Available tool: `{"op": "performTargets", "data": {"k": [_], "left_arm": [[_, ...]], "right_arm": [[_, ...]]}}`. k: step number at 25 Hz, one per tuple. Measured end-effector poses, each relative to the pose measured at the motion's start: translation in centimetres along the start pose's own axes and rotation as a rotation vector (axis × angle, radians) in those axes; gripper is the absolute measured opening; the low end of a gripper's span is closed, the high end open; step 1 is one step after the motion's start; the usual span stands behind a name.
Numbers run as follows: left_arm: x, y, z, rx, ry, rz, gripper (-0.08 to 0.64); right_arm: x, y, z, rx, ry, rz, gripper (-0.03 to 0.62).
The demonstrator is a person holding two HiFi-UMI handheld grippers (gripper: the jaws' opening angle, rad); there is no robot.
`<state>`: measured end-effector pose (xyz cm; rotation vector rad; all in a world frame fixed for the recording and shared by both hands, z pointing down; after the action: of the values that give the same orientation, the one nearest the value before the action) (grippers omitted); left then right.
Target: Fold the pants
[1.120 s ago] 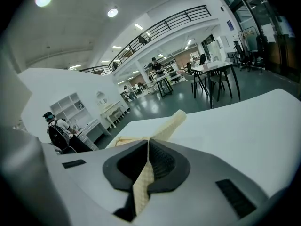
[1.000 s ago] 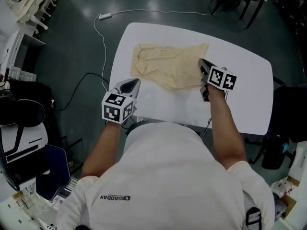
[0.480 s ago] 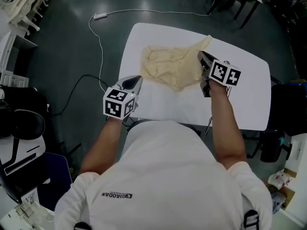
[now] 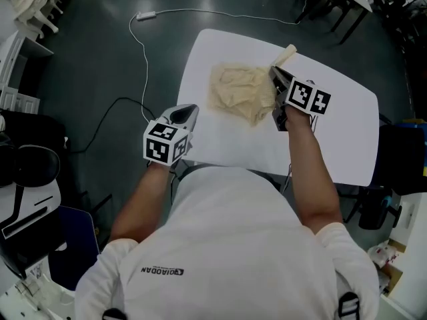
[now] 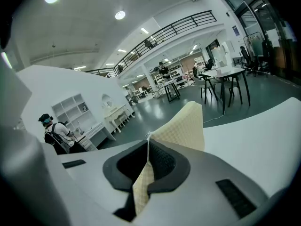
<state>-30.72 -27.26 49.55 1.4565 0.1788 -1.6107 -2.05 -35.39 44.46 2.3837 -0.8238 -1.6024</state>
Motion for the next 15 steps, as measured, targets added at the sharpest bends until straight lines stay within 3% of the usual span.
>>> {"op": "performTargets", "data": {"k": [6, 15], "left_arm": [[-0.9, -1.5, 1.4, 0.029, -0.034, -0.018, 0.028], [-2.6, -4.5, 4.4, 0.102, -0.085, -0.034, 0.028]], "right_arm": [[-1.5, 3.2, 1.9, 0.016, 0.053, 0.024, 0.028], [-4.5, 8.1, 4.0, 0.018, 0.06, 0.079, 0.028]]}}
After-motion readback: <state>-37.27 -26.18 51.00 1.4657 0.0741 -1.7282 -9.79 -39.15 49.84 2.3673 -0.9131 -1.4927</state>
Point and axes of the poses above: the fingertips, and each gripper's own axes: y forward along the fingers, z to its left, x out of its top, the point moved 6 cm from there along -y, backward along the fingers, and after that the axes turned 4 degrees about -z, right-handed, at the moved point
